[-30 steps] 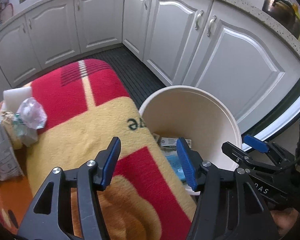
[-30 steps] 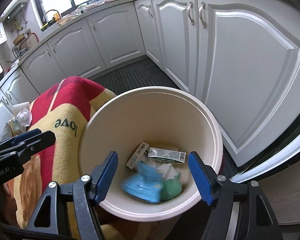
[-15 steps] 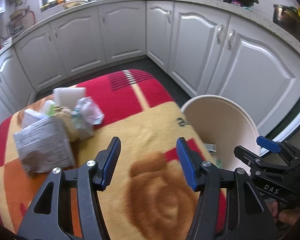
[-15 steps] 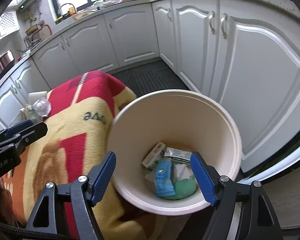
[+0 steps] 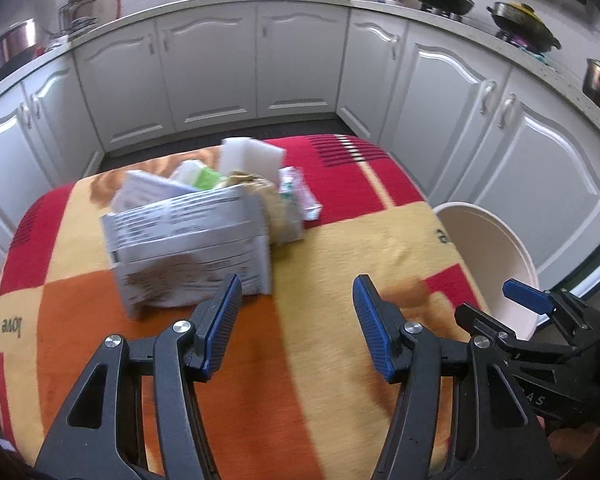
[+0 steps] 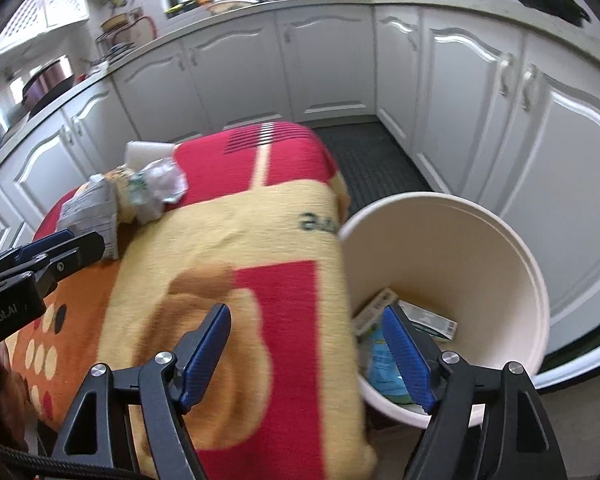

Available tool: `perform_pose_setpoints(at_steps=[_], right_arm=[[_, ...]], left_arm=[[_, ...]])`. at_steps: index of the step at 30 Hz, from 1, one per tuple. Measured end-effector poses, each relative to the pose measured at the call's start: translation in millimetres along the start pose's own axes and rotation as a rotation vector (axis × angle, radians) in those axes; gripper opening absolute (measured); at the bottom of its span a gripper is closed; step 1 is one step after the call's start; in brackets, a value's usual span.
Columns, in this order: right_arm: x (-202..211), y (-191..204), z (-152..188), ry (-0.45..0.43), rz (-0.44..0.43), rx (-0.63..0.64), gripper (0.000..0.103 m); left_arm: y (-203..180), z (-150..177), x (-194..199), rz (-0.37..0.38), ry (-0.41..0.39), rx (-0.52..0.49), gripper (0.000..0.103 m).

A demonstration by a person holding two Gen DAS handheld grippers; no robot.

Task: Collect trash
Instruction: 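Move both tools back over the table toward the remaining trash, then grasp the silver snack bag with the left tool while the right tool grasps the clear plastic wrapper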

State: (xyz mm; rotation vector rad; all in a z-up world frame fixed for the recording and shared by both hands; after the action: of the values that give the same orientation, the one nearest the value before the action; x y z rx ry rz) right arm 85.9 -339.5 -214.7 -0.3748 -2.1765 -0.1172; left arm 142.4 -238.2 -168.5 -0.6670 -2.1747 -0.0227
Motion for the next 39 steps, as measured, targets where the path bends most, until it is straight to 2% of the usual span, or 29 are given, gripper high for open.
perform_pose_setpoints(at_steps=[8,20,24,26,30,31,35,39], right_arm=[[-4,43,-5,0.008,-0.031,0.059,0.076],[-13,76,-7,0.028,-0.056,0.100,0.076],[-15,84,-12,0.034,-0.087,0.092,0.076],[-16,88,-14,0.033,-0.096,0.096,0.077],[-20,95,-19,0.030,-0.109,0.106,0.080],[-22,97,-21,0.034,-0.117,0.104,0.080],[-28,100,-27,0.049,-0.141,0.102,0.080],[-33,96,-34,0.049,-0.132,0.109,0.080]], left_arm=[[40,6,11,-0.031,-0.005,0.057,0.057],[75,12,10,-0.062,0.010,0.096,0.057],[90,12,15,-0.010,0.007,0.129,0.057],[100,11,16,0.034,0.006,0.145,0.069],[122,-1,15,0.091,-0.016,0.186,0.074],[125,-4,13,0.100,-0.015,0.181,0.078],[128,-22,11,0.136,-0.027,0.114,0.078],[118,-55,5,0.198,-0.033,0.037,0.082]])
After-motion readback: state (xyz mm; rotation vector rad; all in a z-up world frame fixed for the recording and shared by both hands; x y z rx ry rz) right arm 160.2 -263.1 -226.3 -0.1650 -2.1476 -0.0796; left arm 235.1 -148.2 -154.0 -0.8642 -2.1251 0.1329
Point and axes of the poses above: each gripper's, at about its wrist camera, not at the fingertips, and x roughly against the way its jaws point, y to its left, z to its underside, the point moved 10 cm from there along -x, roughly the way its jaws point, and after that the axes turned 10 degrees about z, right-handed, at the moved point
